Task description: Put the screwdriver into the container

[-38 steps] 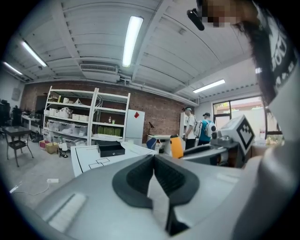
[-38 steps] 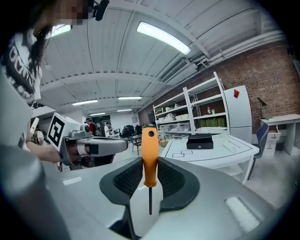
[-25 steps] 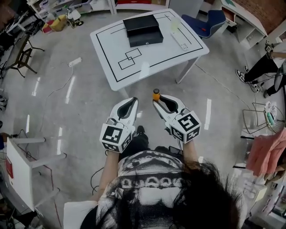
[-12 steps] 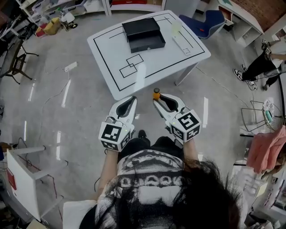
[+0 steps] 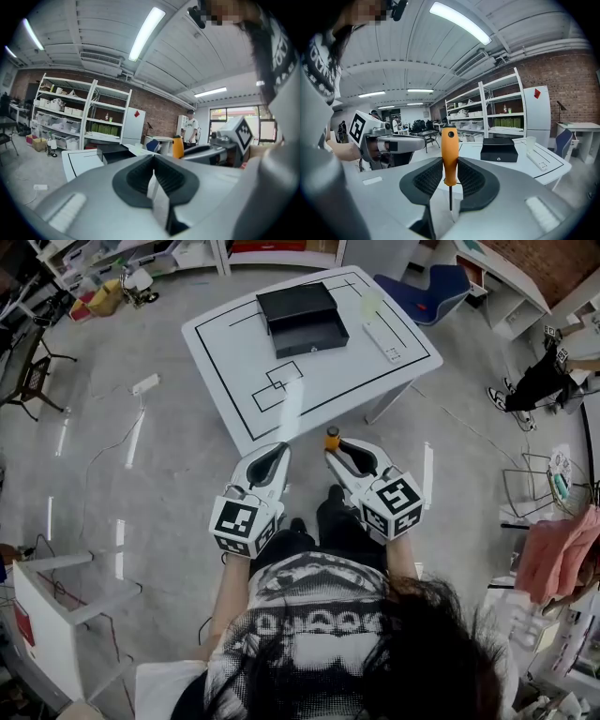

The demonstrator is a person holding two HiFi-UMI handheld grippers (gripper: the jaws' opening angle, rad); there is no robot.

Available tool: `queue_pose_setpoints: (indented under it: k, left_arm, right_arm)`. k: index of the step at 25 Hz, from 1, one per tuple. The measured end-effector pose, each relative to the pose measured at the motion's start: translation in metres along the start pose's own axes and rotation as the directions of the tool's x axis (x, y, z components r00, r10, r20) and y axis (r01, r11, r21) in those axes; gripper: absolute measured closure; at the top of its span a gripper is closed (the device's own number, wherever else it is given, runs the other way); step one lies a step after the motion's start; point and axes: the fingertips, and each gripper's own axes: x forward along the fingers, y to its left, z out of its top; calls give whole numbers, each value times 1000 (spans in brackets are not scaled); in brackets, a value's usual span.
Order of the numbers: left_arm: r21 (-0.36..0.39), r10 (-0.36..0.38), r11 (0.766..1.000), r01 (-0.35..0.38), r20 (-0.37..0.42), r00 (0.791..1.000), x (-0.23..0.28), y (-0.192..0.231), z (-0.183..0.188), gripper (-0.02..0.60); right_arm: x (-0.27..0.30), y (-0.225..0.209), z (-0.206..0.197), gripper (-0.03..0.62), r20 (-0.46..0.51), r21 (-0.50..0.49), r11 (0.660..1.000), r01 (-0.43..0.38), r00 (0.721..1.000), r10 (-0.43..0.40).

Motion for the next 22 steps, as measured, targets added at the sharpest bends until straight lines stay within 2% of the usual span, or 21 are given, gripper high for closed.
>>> queue_pose_setpoints:
  k: [5, 10, 16, 22]
  left_arm:
    - [-7, 8, 1000, -8, -3, 1000, 15, 9, 2, 581]
    - [-17, 31, 999, -31, -13, 999, 39, 21, 3, 581]
    - [-34, 75, 997, -75, -28, 997, 88, 43, 3, 581]
    - [-31, 122, 992, -123, -25, 992, 147, 65, 23, 581]
  right_arm:
    - [12, -9, 5, 496, 0, -3, 1000, -20, 1000, 20]
    - [29, -36, 7, 496, -7, -2, 999, -44, 999, 44]
    - [59, -86, 12, 496, -16, -3, 996, -87, 996, 87]
    - [93, -145, 30, 496, -35, -22, 990, -142, 989, 141]
